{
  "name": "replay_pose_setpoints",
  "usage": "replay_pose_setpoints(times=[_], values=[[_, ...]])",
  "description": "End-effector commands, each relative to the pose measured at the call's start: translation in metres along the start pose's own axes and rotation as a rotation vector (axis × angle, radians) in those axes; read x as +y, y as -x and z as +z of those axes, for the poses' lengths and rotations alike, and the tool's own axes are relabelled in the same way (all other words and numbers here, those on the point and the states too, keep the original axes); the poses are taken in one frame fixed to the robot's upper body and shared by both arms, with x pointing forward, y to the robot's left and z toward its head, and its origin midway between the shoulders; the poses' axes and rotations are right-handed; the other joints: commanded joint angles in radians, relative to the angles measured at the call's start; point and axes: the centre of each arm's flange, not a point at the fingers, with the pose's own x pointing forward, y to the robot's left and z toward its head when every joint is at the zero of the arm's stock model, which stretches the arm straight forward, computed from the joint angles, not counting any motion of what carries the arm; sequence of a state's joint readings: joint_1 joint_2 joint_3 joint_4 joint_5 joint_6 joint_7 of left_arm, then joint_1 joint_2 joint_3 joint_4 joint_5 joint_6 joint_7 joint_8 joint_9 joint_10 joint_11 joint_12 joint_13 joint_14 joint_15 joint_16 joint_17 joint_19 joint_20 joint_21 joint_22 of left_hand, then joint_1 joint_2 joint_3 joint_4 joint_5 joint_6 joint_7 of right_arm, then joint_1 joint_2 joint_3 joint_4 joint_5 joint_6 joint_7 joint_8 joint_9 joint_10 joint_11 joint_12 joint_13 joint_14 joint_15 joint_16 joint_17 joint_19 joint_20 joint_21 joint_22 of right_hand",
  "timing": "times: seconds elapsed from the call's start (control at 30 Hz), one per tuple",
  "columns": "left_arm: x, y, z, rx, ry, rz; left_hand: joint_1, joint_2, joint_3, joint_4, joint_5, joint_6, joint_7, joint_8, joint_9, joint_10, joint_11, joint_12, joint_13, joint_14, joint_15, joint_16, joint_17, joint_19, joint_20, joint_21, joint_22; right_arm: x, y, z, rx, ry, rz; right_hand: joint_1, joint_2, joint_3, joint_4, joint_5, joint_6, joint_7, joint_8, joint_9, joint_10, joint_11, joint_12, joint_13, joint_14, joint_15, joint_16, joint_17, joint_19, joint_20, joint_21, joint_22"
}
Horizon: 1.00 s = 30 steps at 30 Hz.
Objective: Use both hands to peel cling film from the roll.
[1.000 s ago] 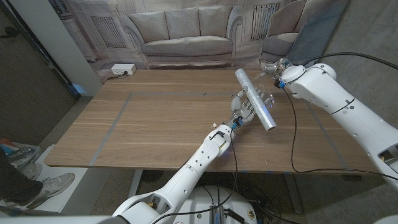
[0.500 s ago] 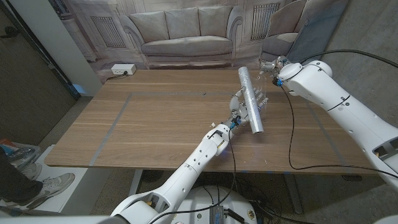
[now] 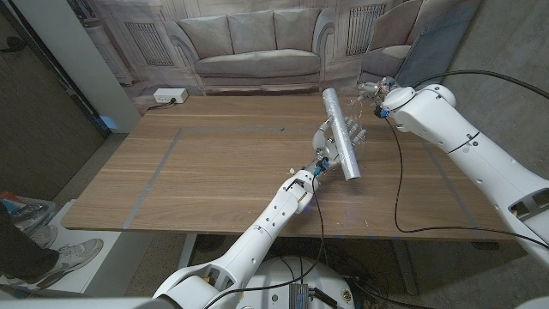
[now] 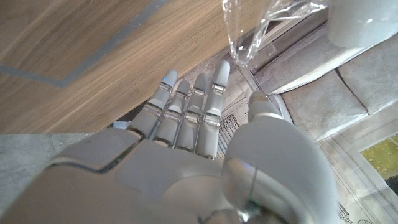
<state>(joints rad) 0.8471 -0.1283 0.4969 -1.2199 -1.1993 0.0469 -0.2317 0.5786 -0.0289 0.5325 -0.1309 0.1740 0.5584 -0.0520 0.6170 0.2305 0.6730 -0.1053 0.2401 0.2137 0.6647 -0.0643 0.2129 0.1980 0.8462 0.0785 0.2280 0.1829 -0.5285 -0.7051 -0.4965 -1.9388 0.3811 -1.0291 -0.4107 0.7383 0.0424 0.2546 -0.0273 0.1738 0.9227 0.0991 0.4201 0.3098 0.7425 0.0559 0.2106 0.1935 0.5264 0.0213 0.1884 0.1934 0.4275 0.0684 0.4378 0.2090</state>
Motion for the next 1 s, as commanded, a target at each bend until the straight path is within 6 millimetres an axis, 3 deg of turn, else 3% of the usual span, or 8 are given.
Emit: replay_pose_setpoints(times=[0.03,0.1,0.2,0.37,0.7,1.0], values=[[-0.007,-0.001,0.008,-0.026,0.01,-0.04,-0.001,0.01,0.0,0.008,0.004,0.025,0.0,0.012,0.006,0.022,0.002,0.008,0.003,0.023,-0.069,0.003,0.005,0.002,-0.001,-0.003,0.002,-0.003,-0.004,-0.01,-0.013,-0.062,0.024,-0.077,-0.013,-0.035,0.03,-0.003,-0.05,0.018,-0.032,-0.01,-0.039,0.022,-0.008,0.004,-0.025,0.031,-0.007,0.003,-0.025,0.02,-0.001,0.002],[-0.006,-0.002,0.009,-0.043,0.022,-0.036,-0.002,0.012,0.0,0.01,0.004,0.031,0.003,0.016,0.006,0.027,0.0,0.009,0.003,0.027,-0.07,0.004,0.006,0.003,-0.002,-0.003,0.003,-0.004,-0.005,-0.012,-0.019,-0.081,0.046,-0.11,-0.017,-0.049,0.045,-0.004,-0.054,0.025,-0.037,-0.01,-0.046,0.029,-0.007,0.004,-0.032,0.039,-0.006,0.004,-0.035,0.027,-0.005,0.002],[-0.003,-0.003,0.015,-0.067,0.021,-0.027,-0.003,0.013,0.0,0.011,0.004,0.03,0.004,0.016,0.007,0.03,0.002,0.01,0.003,0.028,-0.07,0.004,0.006,0.003,-0.001,-0.003,0.003,-0.005,-0.005,-0.016,-0.03,-0.103,0.078,-0.191,-0.016,-0.079,0.084,-0.002,-0.055,0.047,-0.044,-0.009,-0.058,0.051,-0.003,0.006,-0.054,0.066,-0.006,0.005,-0.056,0.04,-0.012,0.001],[0.001,-0.005,0.023,-0.114,0.028,0.001,-0.004,0.015,0.0,0.013,0.004,0.03,0.002,0.018,0.008,0.03,0.002,0.008,0.003,0.029,-0.07,0.004,0.007,0.003,-0.001,-0.004,0.003,-0.007,-0.005,-0.024,-0.054,-0.121,0.155,-0.215,-0.015,-0.088,0.095,0.0,-0.044,0.059,-0.04,-0.005,-0.07,0.062,-0.004,0.006,-0.073,0.082,-0.009,0.004,-0.073,0.05,-0.019,-0.002],[0.005,-0.019,0.028,-0.154,0.035,0.044,-0.004,0.019,0.0,0.015,0.003,0.031,0.004,0.021,0.01,0.027,0.003,0.005,0.003,0.026,-0.073,0.001,0.008,0.001,-0.004,-0.005,0.003,-0.004,0.007,-0.027,-0.116,-0.106,0.237,-0.199,-0.017,-0.083,0.075,0.006,-0.073,0.059,-0.05,0.004,-0.113,0.067,-0.011,0.007,-0.119,0.092,-0.016,-0.003,-0.108,0.059,-0.037,-0.007],[0.012,-0.026,0.016,-0.09,0.021,0.101,-0.004,0.027,0.002,0.019,0.003,0.016,0.006,0.018,0.012,0.018,0.004,-0.001,0.003,0.015,-0.071,-0.004,0.009,-0.002,-0.004,-0.007,0.003,-0.001,0.007,-0.028,-0.161,-0.108,0.315,-0.141,-0.004,-0.057,0.032,0.014,-0.103,0.049,-0.059,0.013,-0.152,0.056,-0.013,0.007,-0.162,0.088,-0.016,-0.007,-0.137,0.058,-0.052,-0.01]])
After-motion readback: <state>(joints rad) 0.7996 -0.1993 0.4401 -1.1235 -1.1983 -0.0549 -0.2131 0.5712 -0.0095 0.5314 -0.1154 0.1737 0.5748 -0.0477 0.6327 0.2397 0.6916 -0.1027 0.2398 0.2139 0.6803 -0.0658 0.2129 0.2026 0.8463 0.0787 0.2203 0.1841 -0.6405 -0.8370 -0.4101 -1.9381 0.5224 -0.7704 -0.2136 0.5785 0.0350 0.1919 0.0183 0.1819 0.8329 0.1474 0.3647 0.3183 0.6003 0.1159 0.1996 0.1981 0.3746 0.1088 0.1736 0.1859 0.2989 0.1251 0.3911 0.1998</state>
